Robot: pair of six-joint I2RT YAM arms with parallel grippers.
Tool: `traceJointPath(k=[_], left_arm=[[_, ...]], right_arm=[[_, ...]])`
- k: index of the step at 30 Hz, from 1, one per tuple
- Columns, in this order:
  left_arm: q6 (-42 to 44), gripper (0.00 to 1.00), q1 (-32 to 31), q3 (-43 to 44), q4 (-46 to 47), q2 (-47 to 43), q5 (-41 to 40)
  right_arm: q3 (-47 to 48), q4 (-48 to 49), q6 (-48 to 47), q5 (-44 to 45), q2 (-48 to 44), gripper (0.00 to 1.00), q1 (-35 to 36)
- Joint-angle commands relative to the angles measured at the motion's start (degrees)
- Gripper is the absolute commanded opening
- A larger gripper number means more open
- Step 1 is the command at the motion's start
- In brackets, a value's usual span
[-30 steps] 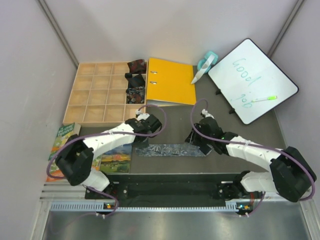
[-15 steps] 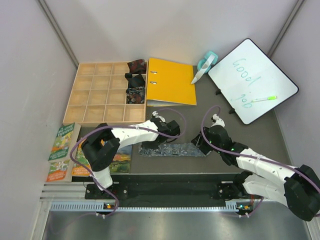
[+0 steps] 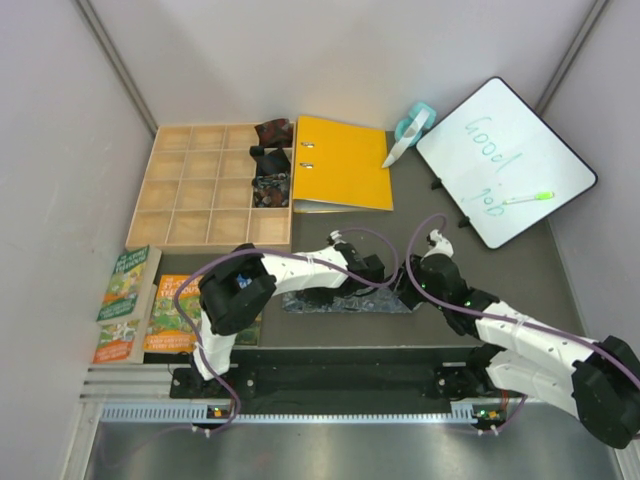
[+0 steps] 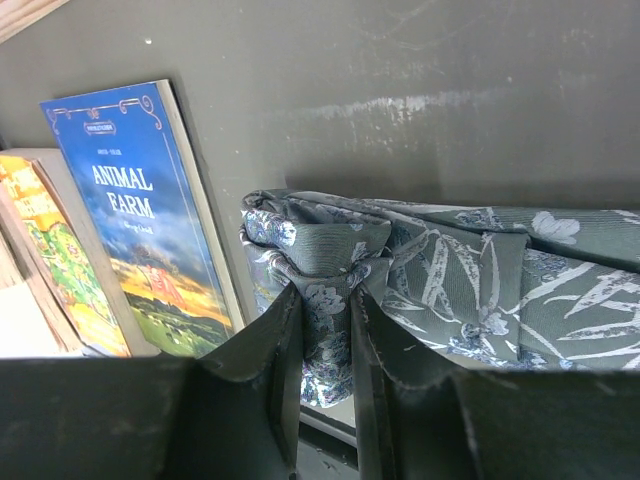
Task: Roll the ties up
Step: Roll the tie at the center of the board.
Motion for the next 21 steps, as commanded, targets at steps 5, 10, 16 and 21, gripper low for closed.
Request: traceJointPath(k=[5, 10, 16, 21], left_arm=[[-0.32, 0.31, -0.22, 1.08, 8.60, 0.66, 7.66], [0.22, 0.42, -0.22, 0.47, 10.98, -1.01, 10.30], [0.13, 0.54, -0.14, -0.32, 12.12, -3.74, 10.65], [0.22, 0.60, -0.13, -1.03, 12.99, -7.25, 10.47]], right_arm=[[-0.43, 3.44, 0.14, 1.01, -1.08, 0.39, -0.49], [-0.35, 3.88, 0.05, 1.01, -0.55, 0.40, -0.58], [-0.08, 4.32, -0.04, 0.66, 0.33, 0.40, -0.41], [0.09, 4.68, -0.21, 0.84, 0.85, 0.40, -0.49]])
